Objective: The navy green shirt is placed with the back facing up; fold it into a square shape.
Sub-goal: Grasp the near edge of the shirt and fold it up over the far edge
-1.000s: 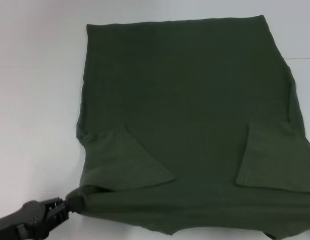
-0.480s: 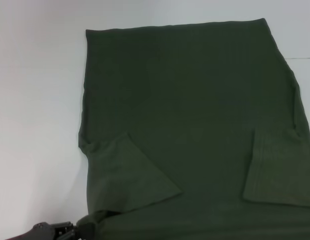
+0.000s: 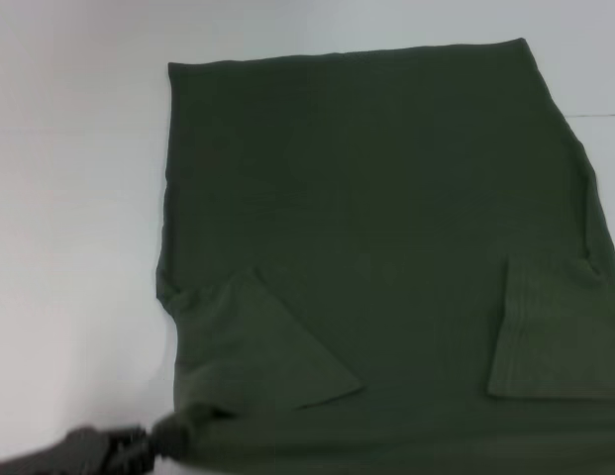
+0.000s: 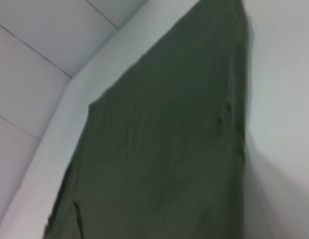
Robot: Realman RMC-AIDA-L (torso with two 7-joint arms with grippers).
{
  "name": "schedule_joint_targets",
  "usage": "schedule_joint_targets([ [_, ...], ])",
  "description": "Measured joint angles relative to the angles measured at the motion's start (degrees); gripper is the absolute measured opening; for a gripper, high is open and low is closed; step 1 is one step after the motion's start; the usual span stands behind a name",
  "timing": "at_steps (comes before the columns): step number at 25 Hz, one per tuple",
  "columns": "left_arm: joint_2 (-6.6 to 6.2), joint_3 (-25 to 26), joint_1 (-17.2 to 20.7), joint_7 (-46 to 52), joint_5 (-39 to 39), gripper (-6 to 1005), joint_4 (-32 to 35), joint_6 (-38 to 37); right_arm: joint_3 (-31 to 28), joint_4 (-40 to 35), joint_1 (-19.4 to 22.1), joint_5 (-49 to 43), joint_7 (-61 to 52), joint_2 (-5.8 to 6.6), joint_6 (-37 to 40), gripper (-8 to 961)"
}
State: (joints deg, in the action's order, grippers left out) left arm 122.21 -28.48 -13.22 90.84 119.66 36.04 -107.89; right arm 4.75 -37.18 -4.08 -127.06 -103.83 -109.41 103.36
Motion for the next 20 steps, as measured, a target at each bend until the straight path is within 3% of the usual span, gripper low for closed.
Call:
schedule_joint_targets([
  [8,-0.18,7.75,-9.18,2.50,-0.12,70,-0.27,4.05,-2.44,0.26,-7.94,0.35,-1.90,1.01,-0.26,46],
  [17,-0.45,9.09,-22.30,4.66,-0.14,71,-3.94,20.84,-1.03,0.93,-21.40,0.34,-4.23,1.79,-11.52,46],
  [20,-0.46,9.19,-26.06,4.79,-0.29,71,-5.22,27.77,0.01,1.31,-23.71,0.34,-4.23,1.65,-14.98,46],
])
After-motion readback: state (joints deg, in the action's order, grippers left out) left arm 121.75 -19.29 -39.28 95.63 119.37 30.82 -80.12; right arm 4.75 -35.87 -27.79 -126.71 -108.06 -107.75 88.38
